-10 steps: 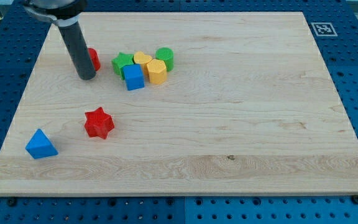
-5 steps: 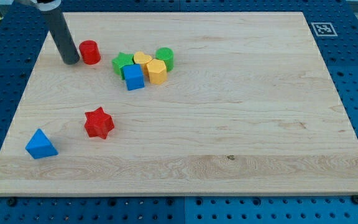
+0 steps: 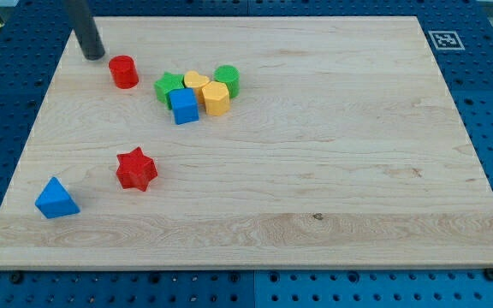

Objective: Push the red circle to the top right of the green star

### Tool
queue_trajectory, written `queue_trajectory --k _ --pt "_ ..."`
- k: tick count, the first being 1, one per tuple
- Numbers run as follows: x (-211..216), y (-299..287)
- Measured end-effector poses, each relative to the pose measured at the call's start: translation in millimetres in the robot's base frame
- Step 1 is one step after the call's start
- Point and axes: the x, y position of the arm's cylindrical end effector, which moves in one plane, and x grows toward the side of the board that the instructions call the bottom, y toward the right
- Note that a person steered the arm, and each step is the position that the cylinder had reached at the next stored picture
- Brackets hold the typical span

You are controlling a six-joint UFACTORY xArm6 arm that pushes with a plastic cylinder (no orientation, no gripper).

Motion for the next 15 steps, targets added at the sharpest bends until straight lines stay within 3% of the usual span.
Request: queue_trajectory --k 5,15 --pt "38.4 -7.2" --pt "57.5 82.1"
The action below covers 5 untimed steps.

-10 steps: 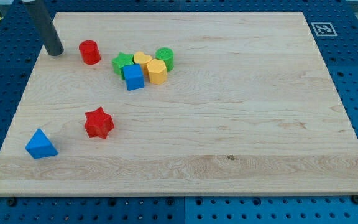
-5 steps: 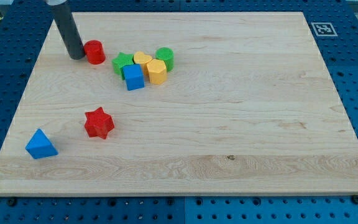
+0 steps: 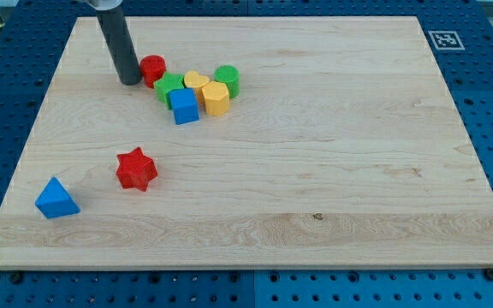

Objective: Push the red circle to the top right of the green star

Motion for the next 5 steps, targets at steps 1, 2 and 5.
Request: queue_trajectory --k 1,2,5 --pt "1.0 8.2" --pt "1.0 14.2" --pt "8.6 23.2"
